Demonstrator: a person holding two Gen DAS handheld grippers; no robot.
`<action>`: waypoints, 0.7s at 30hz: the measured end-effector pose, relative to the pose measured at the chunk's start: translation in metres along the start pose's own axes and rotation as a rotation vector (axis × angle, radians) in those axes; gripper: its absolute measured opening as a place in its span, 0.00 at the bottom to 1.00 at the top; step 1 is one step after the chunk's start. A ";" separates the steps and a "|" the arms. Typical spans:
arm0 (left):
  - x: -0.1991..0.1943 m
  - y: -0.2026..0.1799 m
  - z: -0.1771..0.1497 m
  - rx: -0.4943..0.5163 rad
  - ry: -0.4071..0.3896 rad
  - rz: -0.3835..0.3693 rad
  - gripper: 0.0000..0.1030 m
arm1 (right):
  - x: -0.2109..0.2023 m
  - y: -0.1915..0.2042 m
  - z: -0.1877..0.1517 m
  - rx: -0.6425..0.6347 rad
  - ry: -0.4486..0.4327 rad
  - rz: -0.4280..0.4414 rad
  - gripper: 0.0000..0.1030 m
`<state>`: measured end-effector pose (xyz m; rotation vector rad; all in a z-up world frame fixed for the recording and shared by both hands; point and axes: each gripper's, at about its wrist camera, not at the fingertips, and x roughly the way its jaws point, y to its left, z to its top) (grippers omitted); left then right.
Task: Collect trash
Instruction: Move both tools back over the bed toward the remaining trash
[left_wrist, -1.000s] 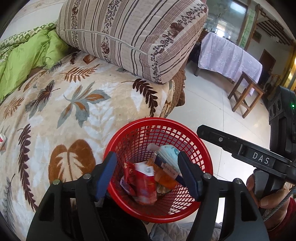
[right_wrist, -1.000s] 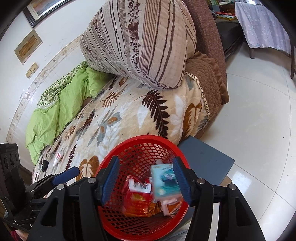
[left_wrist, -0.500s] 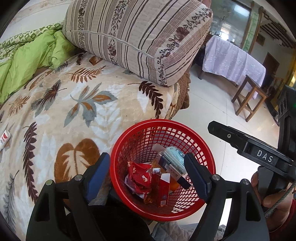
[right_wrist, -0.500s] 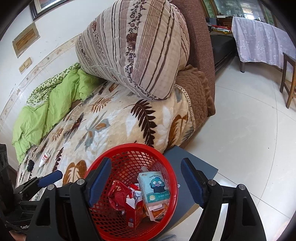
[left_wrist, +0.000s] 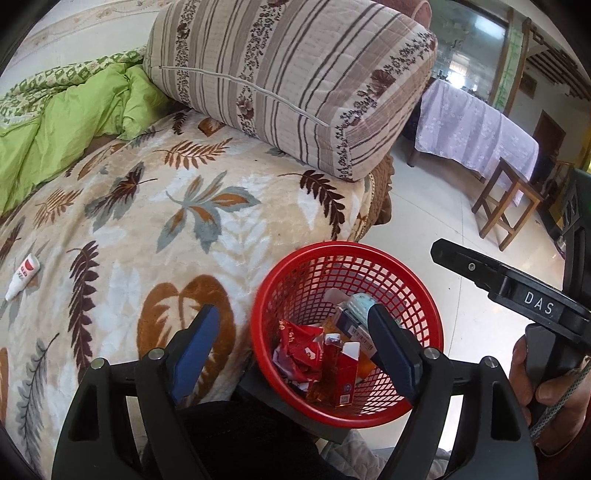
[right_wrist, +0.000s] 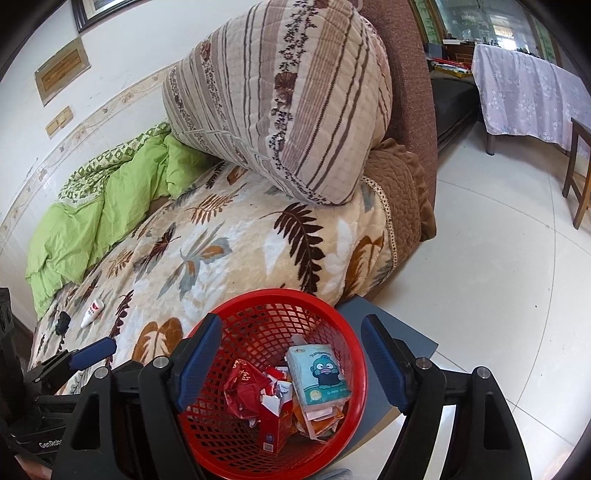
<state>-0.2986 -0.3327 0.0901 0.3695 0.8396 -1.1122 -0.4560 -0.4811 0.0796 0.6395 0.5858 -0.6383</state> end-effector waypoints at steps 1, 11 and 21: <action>-0.002 0.003 -0.001 -0.006 -0.003 0.003 0.79 | 0.000 0.004 0.001 -0.010 -0.002 0.001 0.78; -0.031 0.045 -0.005 -0.088 -0.059 0.043 0.79 | 0.000 0.050 0.010 -0.121 -0.011 0.037 0.78; -0.074 0.101 -0.014 -0.156 -0.141 0.137 0.79 | 0.006 0.127 0.011 -0.273 0.002 0.146 0.78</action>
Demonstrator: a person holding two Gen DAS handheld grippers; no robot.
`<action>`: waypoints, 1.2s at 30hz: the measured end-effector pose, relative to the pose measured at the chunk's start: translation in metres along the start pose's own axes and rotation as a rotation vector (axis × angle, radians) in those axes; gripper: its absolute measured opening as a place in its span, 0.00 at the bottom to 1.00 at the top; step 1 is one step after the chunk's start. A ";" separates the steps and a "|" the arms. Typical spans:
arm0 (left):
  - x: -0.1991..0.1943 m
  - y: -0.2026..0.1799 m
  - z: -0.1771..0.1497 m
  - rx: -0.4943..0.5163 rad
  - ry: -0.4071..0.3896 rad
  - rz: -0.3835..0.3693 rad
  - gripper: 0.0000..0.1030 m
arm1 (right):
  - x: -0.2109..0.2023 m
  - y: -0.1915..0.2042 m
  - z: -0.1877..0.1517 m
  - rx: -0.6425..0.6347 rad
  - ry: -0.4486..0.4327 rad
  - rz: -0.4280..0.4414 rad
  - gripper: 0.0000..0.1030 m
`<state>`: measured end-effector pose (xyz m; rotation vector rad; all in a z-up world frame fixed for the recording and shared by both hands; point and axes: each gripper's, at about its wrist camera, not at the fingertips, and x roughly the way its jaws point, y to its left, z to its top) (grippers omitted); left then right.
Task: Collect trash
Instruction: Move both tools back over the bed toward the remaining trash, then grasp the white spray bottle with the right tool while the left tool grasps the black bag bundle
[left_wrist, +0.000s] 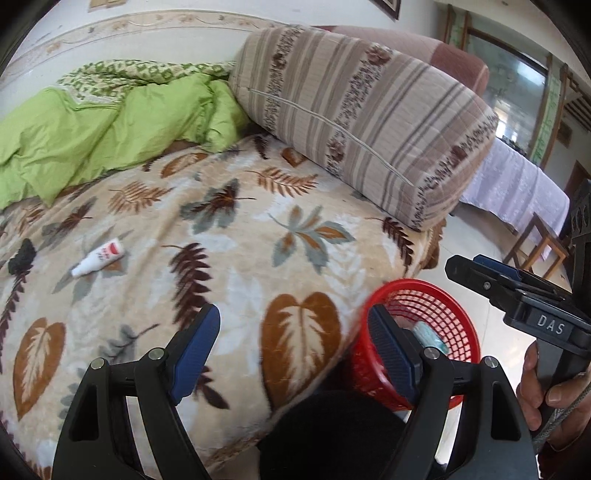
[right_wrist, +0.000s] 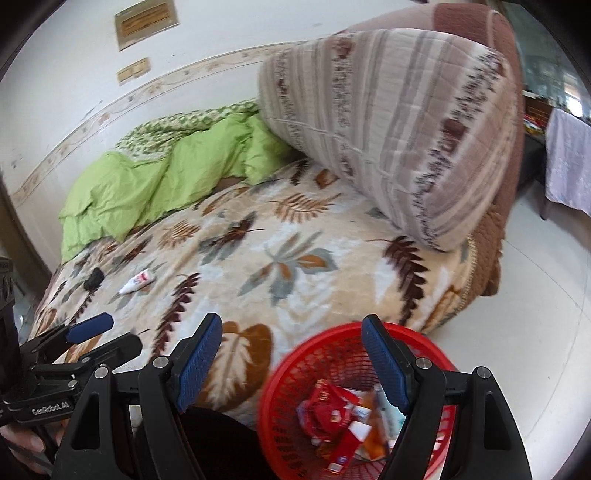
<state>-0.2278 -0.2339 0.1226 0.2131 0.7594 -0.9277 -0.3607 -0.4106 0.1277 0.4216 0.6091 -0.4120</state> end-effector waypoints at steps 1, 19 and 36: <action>-0.004 0.010 -0.001 -0.008 -0.011 0.020 0.79 | 0.003 0.009 0.002 -0.012 0.003 0.021 0.78; -0.040 0.252 -0.035 -0.359 -0.092 0.485 0.79 | 0.127 0.197 0.016 -0.286 0.245 0.380 0.78; -0.021 0.337 -0.044 -0.492 -0.037 0.542 0.79 | 0.356 0.318 0.065 -0.394 0.464 0.396 0.56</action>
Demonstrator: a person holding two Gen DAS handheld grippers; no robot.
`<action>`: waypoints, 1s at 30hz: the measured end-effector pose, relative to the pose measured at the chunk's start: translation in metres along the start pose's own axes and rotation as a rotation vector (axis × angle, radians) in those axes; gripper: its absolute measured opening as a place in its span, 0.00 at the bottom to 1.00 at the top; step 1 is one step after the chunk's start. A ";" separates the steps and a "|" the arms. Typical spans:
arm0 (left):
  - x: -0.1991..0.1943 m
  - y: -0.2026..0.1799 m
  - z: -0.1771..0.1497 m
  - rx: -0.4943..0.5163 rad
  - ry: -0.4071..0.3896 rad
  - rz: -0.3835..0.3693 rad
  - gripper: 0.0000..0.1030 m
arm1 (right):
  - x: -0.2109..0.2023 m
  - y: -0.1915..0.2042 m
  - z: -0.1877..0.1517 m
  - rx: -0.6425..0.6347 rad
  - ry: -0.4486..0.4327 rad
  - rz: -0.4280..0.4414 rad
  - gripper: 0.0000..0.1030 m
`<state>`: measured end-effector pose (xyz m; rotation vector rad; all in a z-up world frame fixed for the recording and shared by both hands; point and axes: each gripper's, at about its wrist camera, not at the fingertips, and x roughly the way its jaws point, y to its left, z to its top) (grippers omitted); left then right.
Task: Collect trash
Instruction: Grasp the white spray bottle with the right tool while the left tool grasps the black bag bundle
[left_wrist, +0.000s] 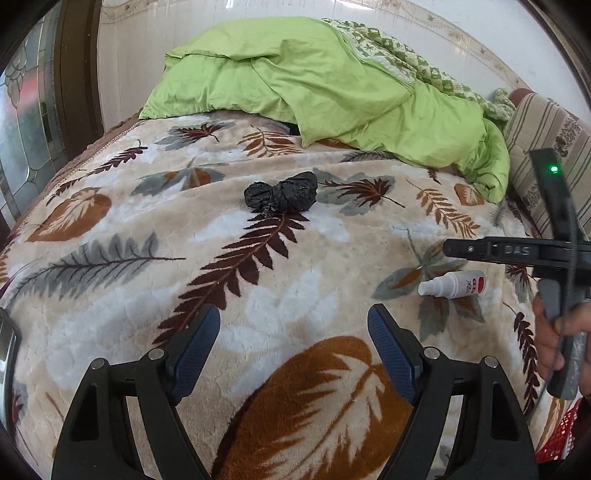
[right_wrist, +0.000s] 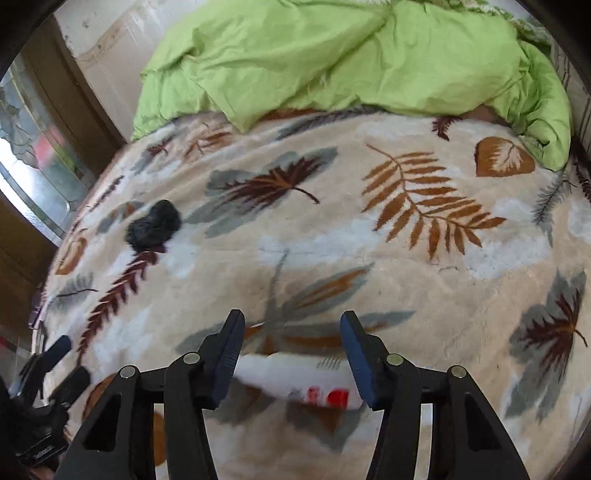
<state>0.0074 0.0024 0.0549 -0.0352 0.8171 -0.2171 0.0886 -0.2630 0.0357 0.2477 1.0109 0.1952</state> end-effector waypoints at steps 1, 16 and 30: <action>0.001 0.001 0.000 -0.005 0.001 -0.002 0.79 | 0.006 -0.006 0.001 0.028 0.026 0.032 0.56; 0.011 0.004 0.003 -0.044 0.026 -0.030 0.79 | -0.003 0.011 -0.054 0.028 0.029 0.004 0.33; 0.069 0.022 0.075 -0.101 -0.064 0.023 0.79 | -0.026 0.028 -0.077 0.146 -0.060 -0.021 0.31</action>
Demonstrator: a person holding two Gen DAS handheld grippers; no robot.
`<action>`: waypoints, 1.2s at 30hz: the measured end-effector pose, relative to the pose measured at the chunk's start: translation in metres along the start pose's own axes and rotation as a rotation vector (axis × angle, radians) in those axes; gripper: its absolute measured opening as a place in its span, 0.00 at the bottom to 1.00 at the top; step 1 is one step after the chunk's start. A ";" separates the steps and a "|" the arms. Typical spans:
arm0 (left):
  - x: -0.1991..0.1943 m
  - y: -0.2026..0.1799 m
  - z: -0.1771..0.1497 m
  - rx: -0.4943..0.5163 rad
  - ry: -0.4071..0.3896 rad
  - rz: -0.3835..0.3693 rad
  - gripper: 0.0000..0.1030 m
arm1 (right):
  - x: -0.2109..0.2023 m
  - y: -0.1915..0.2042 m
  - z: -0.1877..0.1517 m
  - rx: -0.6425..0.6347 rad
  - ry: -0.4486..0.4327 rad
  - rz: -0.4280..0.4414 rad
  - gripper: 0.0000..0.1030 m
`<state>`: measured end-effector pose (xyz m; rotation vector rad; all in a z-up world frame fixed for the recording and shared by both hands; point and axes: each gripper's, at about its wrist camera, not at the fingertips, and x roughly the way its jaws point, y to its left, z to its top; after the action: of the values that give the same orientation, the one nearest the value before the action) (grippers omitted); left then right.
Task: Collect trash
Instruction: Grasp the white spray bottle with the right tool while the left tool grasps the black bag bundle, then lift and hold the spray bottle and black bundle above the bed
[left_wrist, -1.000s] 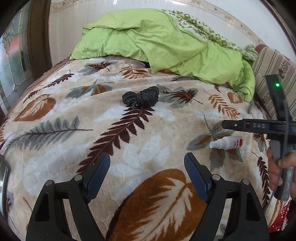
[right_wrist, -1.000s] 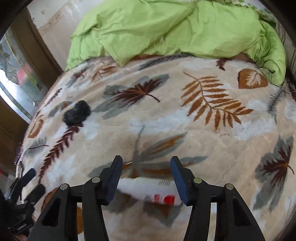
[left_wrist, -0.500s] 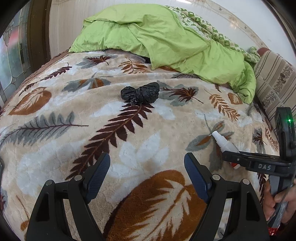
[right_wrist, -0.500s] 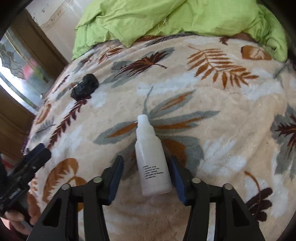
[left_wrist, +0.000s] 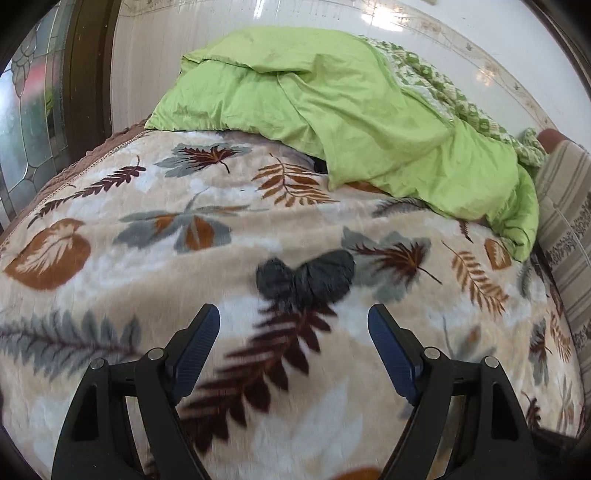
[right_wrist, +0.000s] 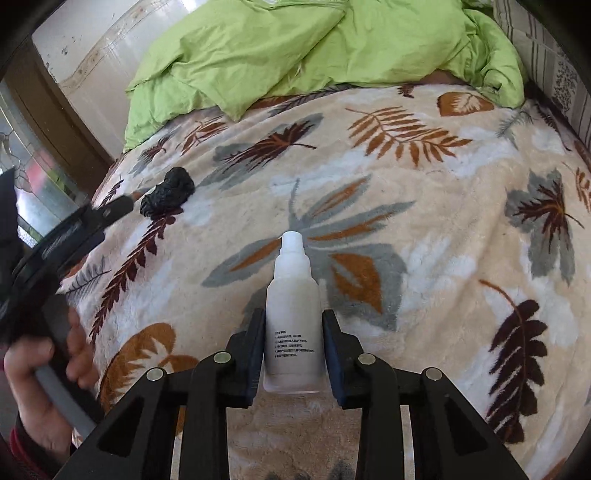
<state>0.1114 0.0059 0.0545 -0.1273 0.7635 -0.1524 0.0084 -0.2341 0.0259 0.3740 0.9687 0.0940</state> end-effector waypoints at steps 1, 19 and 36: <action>0.011 0.000 0.004 0.004 0.015 0.004 0.79 | 0.002 -0.001 0.000 0.005 0.005 0.006 0.31; 0.042 -0.016 0.007 0.068 0.059 -0.022 0.63 | 0.001 -0.004 0.005 0.003 -0.014 -0.003 0.31; -0.103 -0.061 -0.071 0.208 -0.074 0.020 0.63 | -0.067 0.001 -0.041 -0.035 -0.159 -0.054 0.31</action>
<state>-0.0175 -0.0394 0.0839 0.0721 0.6705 -0.2061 -0.0629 -0.2387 0.0581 0.3179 0.8188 0.0316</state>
